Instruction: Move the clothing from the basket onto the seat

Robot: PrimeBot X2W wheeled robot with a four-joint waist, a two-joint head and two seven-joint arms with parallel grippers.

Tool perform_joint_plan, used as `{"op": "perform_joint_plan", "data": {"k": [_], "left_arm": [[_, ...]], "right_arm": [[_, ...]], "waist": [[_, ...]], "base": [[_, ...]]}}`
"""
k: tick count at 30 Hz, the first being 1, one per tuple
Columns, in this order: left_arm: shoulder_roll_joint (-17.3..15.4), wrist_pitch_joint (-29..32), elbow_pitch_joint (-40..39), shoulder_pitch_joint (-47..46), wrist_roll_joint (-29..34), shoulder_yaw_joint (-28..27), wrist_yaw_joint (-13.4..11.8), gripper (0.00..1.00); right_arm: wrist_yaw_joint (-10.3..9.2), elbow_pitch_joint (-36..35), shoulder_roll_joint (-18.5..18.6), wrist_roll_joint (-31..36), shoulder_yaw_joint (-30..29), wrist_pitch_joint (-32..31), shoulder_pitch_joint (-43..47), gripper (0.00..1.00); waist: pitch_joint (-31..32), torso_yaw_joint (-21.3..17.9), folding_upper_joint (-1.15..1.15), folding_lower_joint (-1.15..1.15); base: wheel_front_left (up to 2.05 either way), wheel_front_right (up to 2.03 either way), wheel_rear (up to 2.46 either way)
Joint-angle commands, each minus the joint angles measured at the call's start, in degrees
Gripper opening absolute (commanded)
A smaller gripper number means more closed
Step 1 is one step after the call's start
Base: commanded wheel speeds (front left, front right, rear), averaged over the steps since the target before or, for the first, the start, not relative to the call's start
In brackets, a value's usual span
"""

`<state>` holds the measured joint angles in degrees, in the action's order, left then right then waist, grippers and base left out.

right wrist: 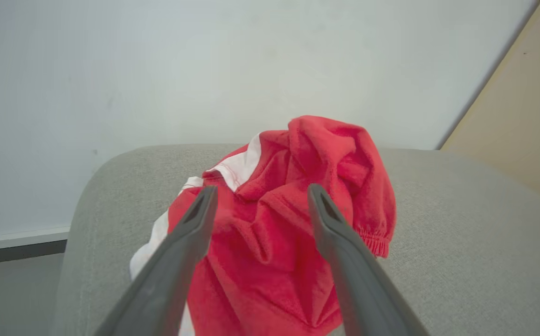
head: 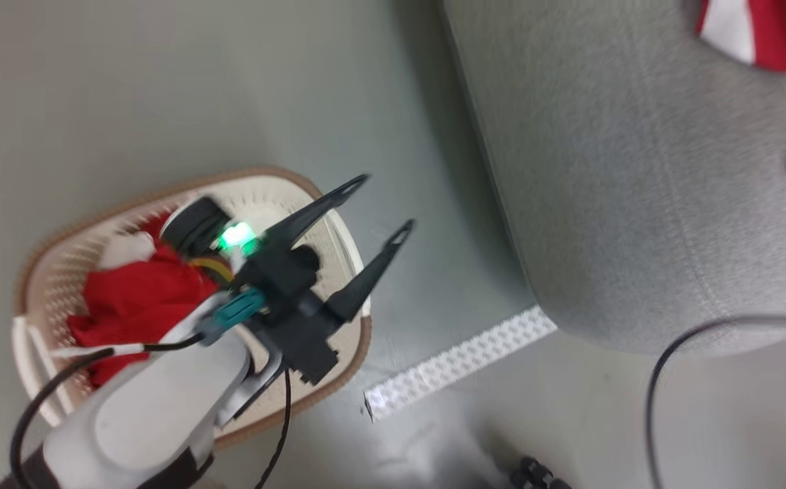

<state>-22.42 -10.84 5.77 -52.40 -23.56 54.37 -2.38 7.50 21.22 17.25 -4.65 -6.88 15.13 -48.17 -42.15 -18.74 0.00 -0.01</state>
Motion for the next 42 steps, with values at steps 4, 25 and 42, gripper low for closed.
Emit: {"op": "perform_joint_plan", "data": {"k": [4, 25, 42], "left_arm": [[0.55, -3.15, 2.69, 5.86, -2.97, -2.57, -2.88, 1.0], [7.94, -4.43, -1.41, 33.87, 0.76, -30.55, -7.73, 1.0], [13.62, -4.43, -8.15, 55.46, 11.0, -48.28, -2.64, 1.0]], "right_arm": [[-0.02, -4.66, -1.16, 0.0, 5.81, -0.02, 8.1, 1.0], [-0.02, -11.75, -1.14, -6.75, 26.6, -0.02, 26.57, 1.0], [-0.02, -14.05, -4.33, -4.04, 25.65, -0.02, 40.6, 1.0]], "waist": [[10.33, 4.14, 0.0, 0.01], [33.66, 17.16, 0.0, 0.01], [43.13, 18.94, 0.0, 0.01]], "base": [[0.0, 0.0, 0.0], [0.0, 0.0, 0.0], [0.0, 0.0, 0.0]]}}
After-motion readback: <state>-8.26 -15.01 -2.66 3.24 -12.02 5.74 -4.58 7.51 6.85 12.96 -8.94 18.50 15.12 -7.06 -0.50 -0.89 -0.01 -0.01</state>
